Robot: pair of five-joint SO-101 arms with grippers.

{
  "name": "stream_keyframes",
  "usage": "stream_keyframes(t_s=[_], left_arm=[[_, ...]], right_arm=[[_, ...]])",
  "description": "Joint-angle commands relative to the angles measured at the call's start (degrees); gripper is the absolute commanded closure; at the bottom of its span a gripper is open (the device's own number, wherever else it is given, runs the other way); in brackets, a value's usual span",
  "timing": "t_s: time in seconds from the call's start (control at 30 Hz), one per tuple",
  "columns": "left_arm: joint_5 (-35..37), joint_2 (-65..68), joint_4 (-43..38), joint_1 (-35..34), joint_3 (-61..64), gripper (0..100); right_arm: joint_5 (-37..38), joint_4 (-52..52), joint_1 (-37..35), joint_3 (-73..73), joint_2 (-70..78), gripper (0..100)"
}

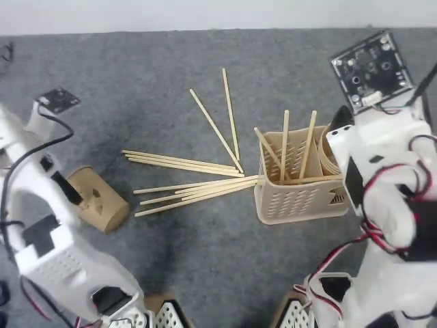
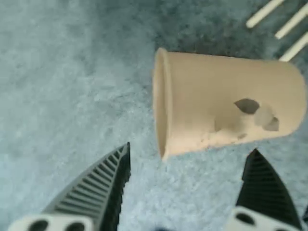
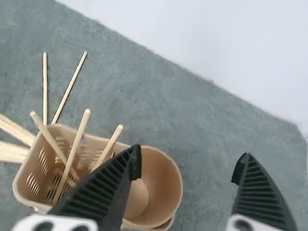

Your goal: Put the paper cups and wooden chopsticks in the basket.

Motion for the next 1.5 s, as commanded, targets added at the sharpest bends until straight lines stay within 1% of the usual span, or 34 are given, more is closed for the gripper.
stream_keyframes(t_s=[0.0, 0.17, 0.3, 0.37, 0.43, 0.47, 0.6, 0.67, 0.73, 0.97, 1.2, 1.33, 1.4, 1.47], left_arm=[[-1.49, 3.08, 1.93, -0.09, -0.48, 65], [-1.58, 6.95, 2.02, 1.58, 0.13, 65], [-1.58, 7.03, 2.02, 3.16, 2.95, 65], [-2.73, 7.03, 2.02, 3.96, 4.0, 67], [-4.04, 6.95, 2.02, 4.4, 4.97, 72], [-4.22, 6.95, 2.02, 4.66, 5.32, 77], [-4.04, 6.86, 2.02, 5.45, 5.14, 100], [-3.43, 5.54, 2.02, 5.63, 5.05, 98], [-1.76, 2.2, 2.02, 5.89, 5.14, 99], [-1.14, -16.35, 1.93, 10.02, 6.81, 99], [-1.14, -30.86, 1.93, 15.82, 11.21, 99], [-1.41, -35.96, 1.93, 17.76, 16.92, 99], [-1.49, -36.22, 1.93, 18.02, 19.74, 99], [-1.23, -36.48, 1.85, 18.11, 19.91, 99]], right_arm=[[-0.53, -2.15, -0.31, 3.6, -1.1, 68.2], [-0.53, -4.88, -0.31, 7.3, -1.19, 68.2], [-0.53, -6.11, -0.4, 8.35, -1.19, 68.2], [-0.62, -6.2, -0.4, 8.35, -1.19, 68.2], [-0.62, -6.2, -0.4, 8.35, -1.19, 68.2], [-0.62, -6.2, -0.4, 8.35, -1.19, 68.2], [-0.62, -6.2, -0.4, 8.35, -1.27, 68.2], [-0.62, -6.11, -0.4, 8.35, -1.27, 68.2], [-0.62, -5.93, -0.75, 8.35, -1.27, 68.2], [-0.53, -4.18, -4.7, 8.26, -1.27, 68.2], [-0.53, -3.91, -4.35, 8.26, -1.27, 68.2], [-0.53, -2.68, -4.35, 8.26, -1.27, 68.2], [-0.53, -1.98, -4.35, 8.18, -1.27, 68.2], [-0.53, -1.89, -4.35, 8.18, -1.27, 68.2]])
